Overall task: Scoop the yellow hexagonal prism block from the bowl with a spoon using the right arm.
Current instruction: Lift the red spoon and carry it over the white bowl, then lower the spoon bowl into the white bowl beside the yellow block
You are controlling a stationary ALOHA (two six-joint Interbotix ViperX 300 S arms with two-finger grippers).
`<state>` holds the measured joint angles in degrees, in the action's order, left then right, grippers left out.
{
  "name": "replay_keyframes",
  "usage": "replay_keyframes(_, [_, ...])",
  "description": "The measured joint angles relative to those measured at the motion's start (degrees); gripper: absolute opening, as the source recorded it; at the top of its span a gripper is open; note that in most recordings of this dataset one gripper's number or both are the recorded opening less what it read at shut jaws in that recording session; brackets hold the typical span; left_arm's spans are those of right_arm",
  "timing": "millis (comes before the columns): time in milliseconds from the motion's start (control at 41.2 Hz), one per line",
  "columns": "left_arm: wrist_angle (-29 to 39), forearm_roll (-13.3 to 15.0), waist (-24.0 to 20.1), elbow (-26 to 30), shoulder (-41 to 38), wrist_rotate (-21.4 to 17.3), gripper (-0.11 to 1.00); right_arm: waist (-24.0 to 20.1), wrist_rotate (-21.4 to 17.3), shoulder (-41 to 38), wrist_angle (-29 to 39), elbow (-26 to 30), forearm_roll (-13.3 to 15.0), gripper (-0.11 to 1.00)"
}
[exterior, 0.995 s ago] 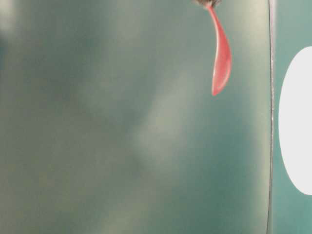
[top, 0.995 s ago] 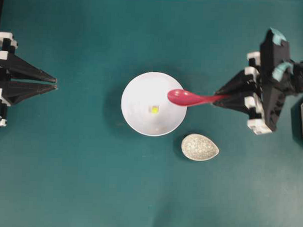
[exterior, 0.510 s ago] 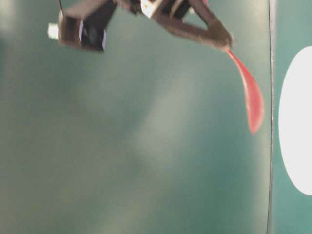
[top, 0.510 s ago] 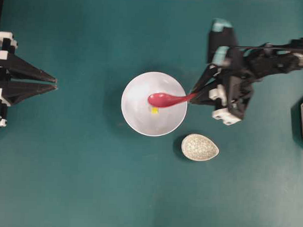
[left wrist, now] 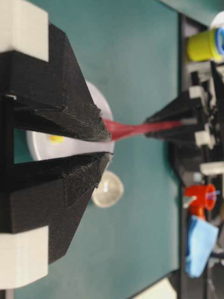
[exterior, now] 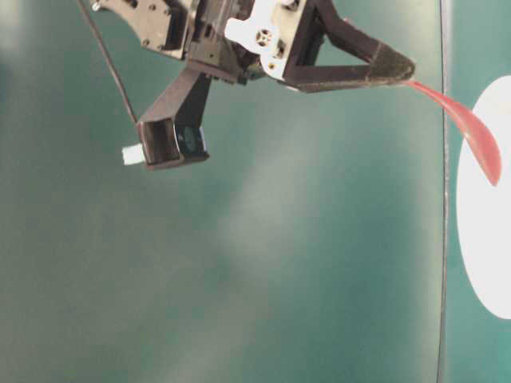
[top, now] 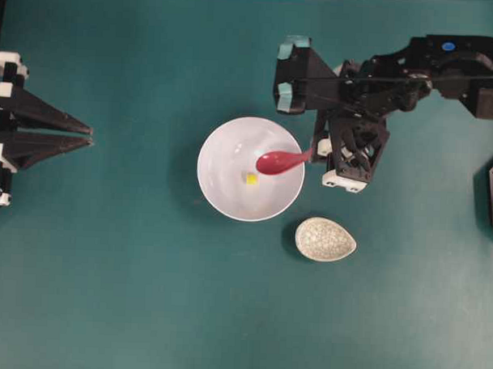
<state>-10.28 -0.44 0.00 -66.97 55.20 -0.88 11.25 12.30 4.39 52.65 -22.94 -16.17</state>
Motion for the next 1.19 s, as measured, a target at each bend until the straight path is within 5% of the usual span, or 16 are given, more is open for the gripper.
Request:
replay_keyframes(607, [0.0,0.0,0.0,0.0,0.0,0.0,0.17,-2.11,0.62,-5.36,7.82,7.12,6.33,0.24])
replay_keyframes(1189, [-0.09,0.0,0.0,0.0,0.0,0.0,0.17,-3.69,1.14,-9.93,7.82,8.09,6.5,0.24])
